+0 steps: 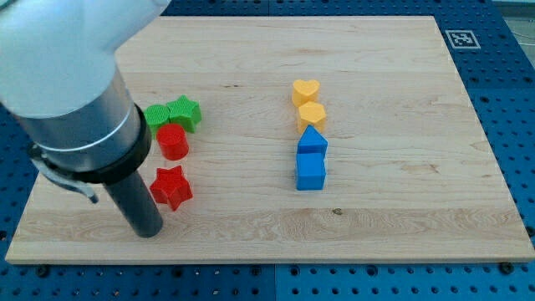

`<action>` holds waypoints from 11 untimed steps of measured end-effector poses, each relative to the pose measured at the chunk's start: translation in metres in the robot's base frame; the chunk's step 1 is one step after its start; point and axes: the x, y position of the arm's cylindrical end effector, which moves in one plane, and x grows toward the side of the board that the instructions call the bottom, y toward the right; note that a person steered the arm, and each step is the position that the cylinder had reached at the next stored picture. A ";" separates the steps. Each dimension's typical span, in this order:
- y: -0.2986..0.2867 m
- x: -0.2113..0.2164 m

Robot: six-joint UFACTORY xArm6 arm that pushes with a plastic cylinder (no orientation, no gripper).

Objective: Push the red star to the right of red circle

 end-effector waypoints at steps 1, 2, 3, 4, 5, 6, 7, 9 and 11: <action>0.016 -0.002; 0.026 -0.009; 0.026 -0.022; 0.026 -0.034; 0.026 -0.043; 0.026 -0.050; 0.031 -0.054; 0.049 -0.045; 0.006 -0.027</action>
